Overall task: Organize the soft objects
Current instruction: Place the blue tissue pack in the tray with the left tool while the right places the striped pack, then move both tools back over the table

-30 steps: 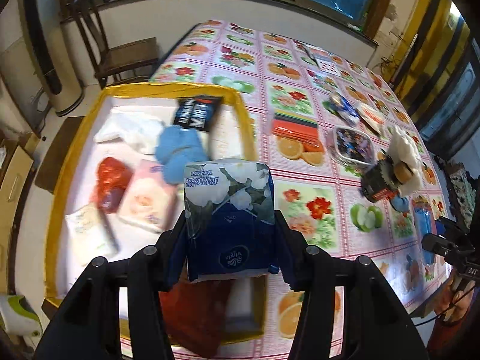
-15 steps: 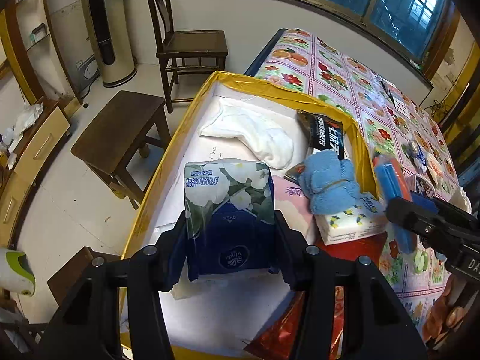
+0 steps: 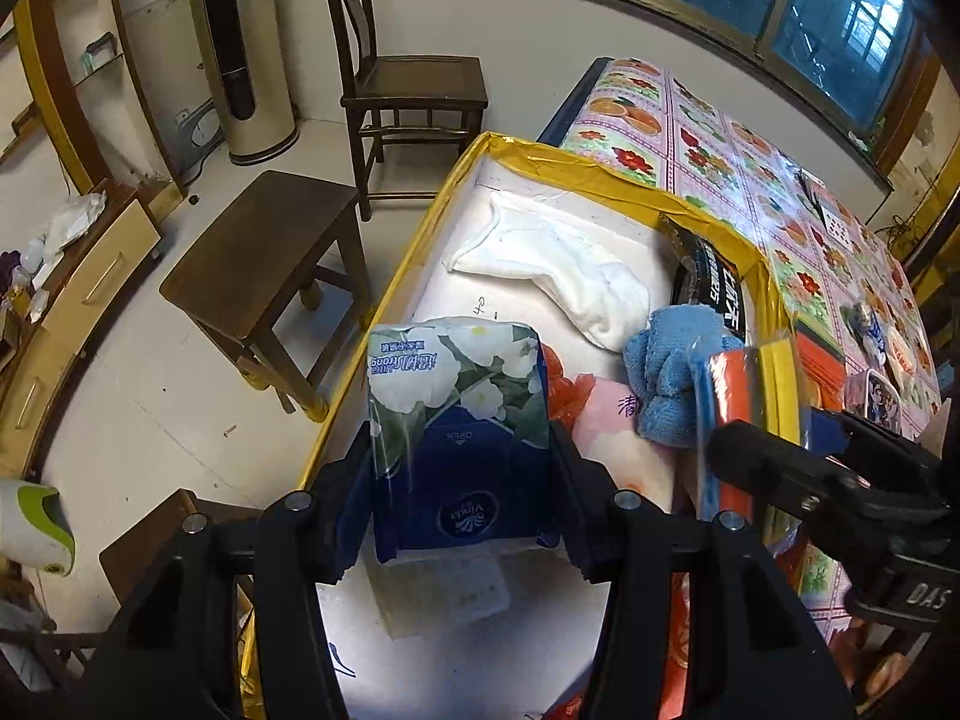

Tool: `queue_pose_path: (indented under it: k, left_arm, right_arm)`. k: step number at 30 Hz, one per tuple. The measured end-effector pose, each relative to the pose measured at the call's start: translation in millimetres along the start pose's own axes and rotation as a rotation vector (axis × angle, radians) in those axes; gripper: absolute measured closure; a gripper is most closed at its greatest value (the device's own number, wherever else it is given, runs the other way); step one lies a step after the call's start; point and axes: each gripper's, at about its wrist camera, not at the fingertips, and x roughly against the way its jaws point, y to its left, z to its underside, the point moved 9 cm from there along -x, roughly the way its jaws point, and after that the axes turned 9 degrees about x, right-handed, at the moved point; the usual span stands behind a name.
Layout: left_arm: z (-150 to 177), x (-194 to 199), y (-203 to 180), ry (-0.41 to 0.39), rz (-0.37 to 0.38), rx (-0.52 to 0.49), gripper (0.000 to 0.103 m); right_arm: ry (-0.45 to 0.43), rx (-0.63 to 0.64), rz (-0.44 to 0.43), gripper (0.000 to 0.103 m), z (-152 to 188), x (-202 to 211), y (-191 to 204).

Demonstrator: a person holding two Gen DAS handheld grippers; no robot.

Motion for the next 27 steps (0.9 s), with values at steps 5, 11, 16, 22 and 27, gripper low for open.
queue_pose_path:
  k: [5, 11, 16, 22, 27]
  left_arm:
    - [-2.2, 15.9, -6.1, -0.068, -0.037, -0.024, 0.051]
    - [6.1, 39.5, -20.9, -0.144, -0.045, -0.023, 0.036]
    - [17.8, 65.3, -48.7, -0.234, -0.038, -0.055, 0.026]
    - [42.4, 80.0, -95.2, -0.283, -0.01, -0.124, 0.021]
    - [60.6, 87.5, -132.7, -0.304, 0.039, -0.152, 0.021]
  right_arm:
    - [-0.089, 0.002, 0.014, 0.029, 1.9, 44.7, -6.0]
    - [-0.12, 0.044, 0.068, 0.028, 29.3, 79.6, -8.5]
    - [-0.162, 0.073, 0.124, 0.02, 58.4, 117.8, -15.5]
    - [-0.197, 0.062, 0.178, 0.019, 90.8, 164.7, -35.9]
    - [-0.234, 0.01, 0.209, 0.019, 108.7, 198.5, -55.2]
